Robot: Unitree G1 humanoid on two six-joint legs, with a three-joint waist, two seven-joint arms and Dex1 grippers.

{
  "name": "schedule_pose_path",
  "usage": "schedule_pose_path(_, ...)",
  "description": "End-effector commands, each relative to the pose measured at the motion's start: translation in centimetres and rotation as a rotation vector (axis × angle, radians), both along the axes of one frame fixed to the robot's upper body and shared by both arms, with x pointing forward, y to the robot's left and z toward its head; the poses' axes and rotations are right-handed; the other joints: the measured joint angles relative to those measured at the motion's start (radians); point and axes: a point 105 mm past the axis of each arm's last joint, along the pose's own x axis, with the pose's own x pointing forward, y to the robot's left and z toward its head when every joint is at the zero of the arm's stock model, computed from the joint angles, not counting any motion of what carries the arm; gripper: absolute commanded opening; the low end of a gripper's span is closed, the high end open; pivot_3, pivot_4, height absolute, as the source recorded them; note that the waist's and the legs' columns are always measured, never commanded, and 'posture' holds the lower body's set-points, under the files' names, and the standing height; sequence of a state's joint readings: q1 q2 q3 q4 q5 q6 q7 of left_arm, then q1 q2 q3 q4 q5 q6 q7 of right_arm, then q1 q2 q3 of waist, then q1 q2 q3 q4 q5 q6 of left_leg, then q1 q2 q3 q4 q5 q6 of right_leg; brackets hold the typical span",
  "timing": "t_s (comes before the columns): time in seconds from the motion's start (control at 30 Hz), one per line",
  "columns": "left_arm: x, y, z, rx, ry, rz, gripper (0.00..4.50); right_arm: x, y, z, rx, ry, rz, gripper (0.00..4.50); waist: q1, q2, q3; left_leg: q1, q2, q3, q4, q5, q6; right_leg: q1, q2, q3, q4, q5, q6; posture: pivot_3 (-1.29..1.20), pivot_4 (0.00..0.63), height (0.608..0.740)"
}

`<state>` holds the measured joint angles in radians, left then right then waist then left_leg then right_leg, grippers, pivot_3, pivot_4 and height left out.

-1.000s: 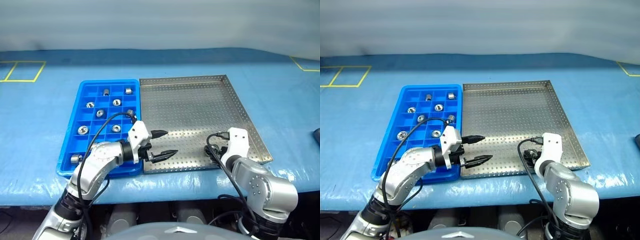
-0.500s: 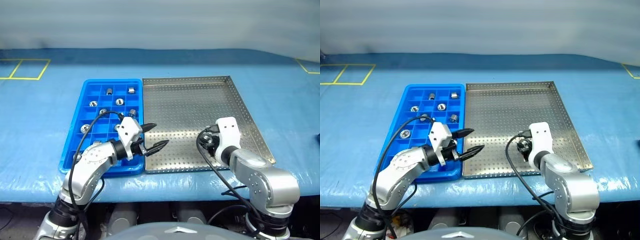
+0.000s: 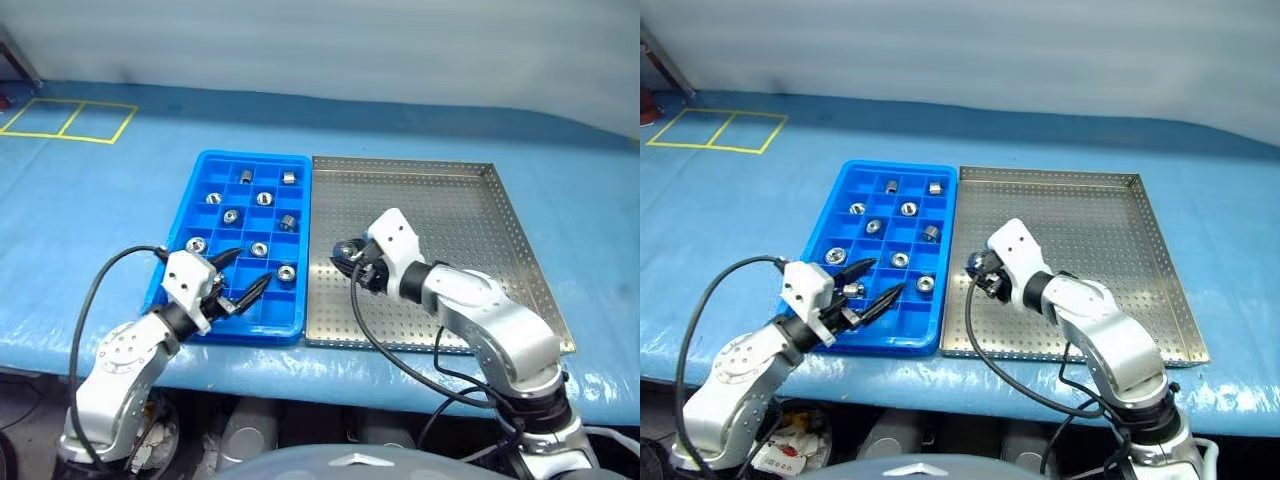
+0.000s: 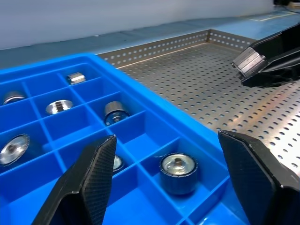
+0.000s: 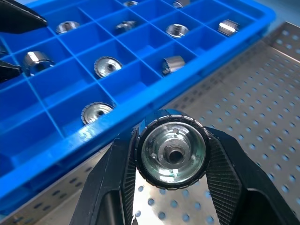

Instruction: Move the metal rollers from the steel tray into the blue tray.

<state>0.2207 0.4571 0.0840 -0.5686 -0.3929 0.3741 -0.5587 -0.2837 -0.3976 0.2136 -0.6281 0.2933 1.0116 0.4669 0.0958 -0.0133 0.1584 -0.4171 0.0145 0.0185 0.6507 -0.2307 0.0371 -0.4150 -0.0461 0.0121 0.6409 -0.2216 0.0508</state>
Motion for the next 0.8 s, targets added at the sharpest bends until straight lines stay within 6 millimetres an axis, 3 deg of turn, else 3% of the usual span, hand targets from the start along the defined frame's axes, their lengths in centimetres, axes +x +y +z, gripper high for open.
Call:
schedule_pose_path(0.03,-1.1,0.7,2.0,-0.016,-0.072,0.038,3.8,-0.1,2.3,1.0,0.032,-0.055,0.121,1.73,0.017,-0.001,0.001,0.0,0.0,0.0,0.0,0.0,0.0,0.0,0.0,0.0,0.0,0.0,0.0,0.44,0.15,0.74)
schedule_pose_path(0.33,-3.0,2.2,2.2,-0.029,-0.057,0.121,3.8,-1.2,6.2,0.0,0.098,0.003,0.268,1.73,0.109,-0.001,0.001,-0.002,0.0,-0.003,-0.001,0.0,-0.001,-0.001,-0.001,-0.004,-0.002,-0.001,-0.002,0.51,0.15,0.74)
schedule_pose_path(0.57,-3.0,1.9,2.1,-0.036,-0.042,0.111,3.8,-2.3,6.8,-1.1,0.131,0.077,0.294,1.73,0.184,-0.002,0.001,-0.01,0.0,-0.003,0.0,-0.001,-0.001,-0.013,-0.001,-0.007,-0.003,-0.001,-0.001,0.5,0.15,0.74)
schedule_pose_path(0.8,-2.4,1.3,2.0,-0.047,-0.038,0.069,3.8,-2.9,6.1,-3.9,0.154,0.221,0.24,1.73,0.239,-0.002,0.0,-0.014,0.0,-0.001,0.002,-0.001,-0.002,-0.014,0.001,-0.009,-0.002,0.0,0.0,0.46,0.15,0.74)
